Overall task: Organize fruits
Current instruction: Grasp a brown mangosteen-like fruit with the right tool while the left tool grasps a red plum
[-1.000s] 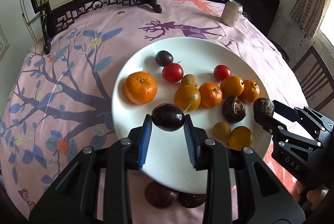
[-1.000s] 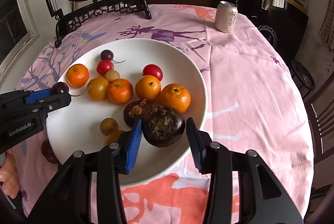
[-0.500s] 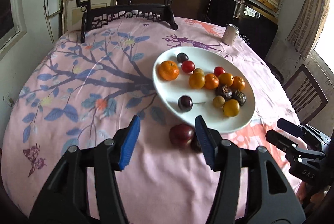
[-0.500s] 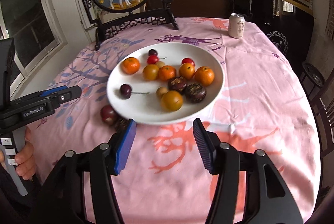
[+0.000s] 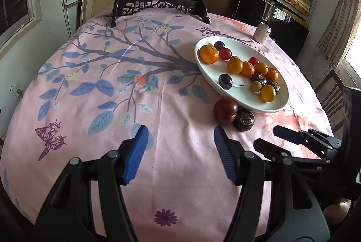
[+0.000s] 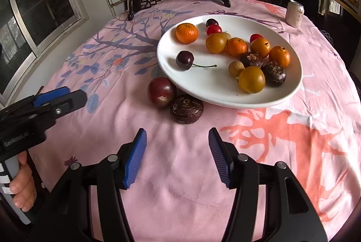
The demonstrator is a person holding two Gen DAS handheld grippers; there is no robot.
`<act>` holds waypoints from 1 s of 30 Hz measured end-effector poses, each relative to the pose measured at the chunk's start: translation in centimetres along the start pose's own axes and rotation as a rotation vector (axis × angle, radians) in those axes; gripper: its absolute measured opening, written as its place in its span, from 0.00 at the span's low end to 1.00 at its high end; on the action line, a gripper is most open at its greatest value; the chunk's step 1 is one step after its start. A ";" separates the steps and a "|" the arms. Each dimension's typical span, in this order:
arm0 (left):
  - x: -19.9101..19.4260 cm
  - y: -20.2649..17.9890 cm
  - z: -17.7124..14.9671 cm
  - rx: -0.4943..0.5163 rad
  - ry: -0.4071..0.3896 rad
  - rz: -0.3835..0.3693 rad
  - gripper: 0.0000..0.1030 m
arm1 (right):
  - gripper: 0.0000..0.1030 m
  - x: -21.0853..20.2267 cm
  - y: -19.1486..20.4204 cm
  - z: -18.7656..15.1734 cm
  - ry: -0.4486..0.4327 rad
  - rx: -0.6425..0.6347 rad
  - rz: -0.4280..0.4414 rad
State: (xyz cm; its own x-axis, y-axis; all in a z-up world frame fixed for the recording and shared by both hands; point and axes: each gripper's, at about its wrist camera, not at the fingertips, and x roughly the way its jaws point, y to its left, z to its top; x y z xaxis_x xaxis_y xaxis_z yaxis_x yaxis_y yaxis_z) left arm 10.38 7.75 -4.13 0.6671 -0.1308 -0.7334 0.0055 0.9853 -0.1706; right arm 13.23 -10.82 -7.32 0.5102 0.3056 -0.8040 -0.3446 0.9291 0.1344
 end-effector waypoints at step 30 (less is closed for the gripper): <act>6.0 -5.8 0.7 0.116 0.133 -0.075 0.83 | 0.39 -1.6 -3.2 -2.5 0.017 0.038 -0.054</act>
State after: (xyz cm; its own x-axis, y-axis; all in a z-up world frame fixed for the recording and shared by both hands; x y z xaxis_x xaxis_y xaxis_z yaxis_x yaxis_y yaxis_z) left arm 14.87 1.35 -7.11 0.5572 -0.2099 -0.8034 0.1423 0.9774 -0.1566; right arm 11.56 -14.83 -7.90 0.5140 0.2513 -0.8202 -0.2863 0.9516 0.1121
